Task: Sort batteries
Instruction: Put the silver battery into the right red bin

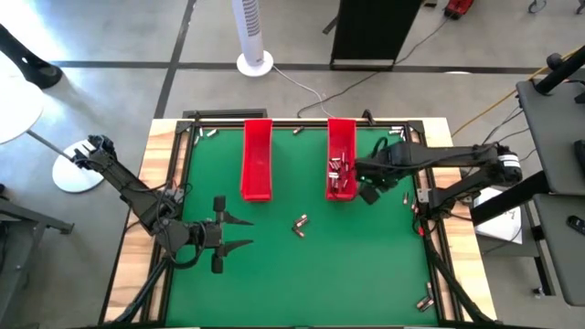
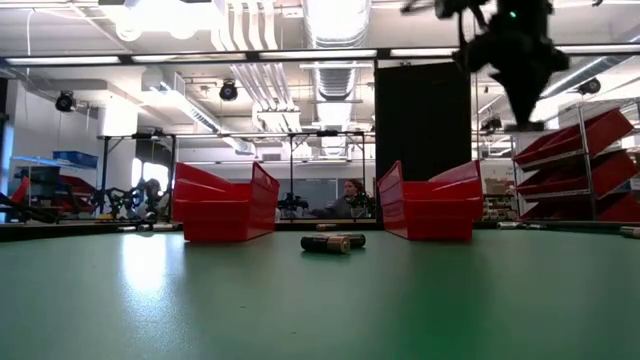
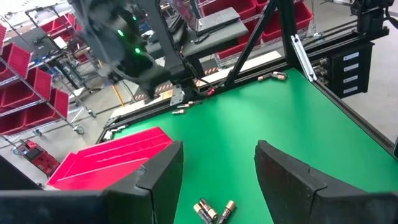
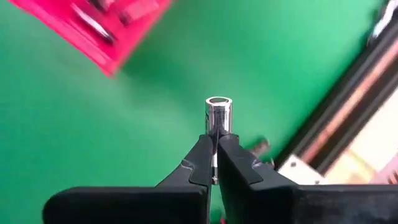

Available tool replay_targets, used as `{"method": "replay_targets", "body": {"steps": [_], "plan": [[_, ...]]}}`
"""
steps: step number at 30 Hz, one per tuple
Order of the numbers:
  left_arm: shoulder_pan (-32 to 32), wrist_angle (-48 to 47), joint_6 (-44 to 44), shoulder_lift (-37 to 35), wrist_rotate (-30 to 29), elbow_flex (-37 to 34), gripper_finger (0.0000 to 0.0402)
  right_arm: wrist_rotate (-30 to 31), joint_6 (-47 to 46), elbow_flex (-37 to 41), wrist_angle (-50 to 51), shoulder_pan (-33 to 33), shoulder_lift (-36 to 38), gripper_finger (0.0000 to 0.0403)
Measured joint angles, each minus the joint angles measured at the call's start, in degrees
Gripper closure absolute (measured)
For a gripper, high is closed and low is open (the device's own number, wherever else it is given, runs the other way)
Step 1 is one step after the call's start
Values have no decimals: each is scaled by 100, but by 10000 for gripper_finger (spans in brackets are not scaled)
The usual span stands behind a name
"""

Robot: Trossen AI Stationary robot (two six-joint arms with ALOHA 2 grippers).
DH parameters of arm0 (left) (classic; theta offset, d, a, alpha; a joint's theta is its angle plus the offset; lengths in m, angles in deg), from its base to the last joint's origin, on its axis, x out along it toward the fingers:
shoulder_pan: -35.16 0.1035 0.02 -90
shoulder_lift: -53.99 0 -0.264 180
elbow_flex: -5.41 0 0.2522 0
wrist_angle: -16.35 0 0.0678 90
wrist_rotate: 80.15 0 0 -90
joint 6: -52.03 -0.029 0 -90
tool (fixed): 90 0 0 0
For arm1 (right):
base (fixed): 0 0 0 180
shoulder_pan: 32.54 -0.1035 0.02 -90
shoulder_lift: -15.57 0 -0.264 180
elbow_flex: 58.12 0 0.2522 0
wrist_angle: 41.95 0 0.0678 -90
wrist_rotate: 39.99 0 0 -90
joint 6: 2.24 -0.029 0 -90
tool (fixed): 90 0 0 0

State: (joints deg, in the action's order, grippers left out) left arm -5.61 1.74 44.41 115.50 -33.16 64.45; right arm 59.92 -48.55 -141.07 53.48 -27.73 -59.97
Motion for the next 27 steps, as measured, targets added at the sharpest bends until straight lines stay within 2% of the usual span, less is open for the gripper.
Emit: {"method": "replay_targets", "body": {"steps": [6, 15, 22, 27], "plan": [[0, 43, -2, 0, 0, 2, 222, 398, 811, -786, -25, 289, -347, 392], [0, 45, -44, 0, -2, 2, 222, 358, 2656, -1070, -768, 1014, -1092, 391], [0, 41, -87, 0, -7, 0, 222, 334, 3250, -1712, -778, 1212, -1509, 390], [0, 37, -87, 0, -7, 0, 222, 319, 3427, -1810, -797, 1212, -1533, 390]]}}
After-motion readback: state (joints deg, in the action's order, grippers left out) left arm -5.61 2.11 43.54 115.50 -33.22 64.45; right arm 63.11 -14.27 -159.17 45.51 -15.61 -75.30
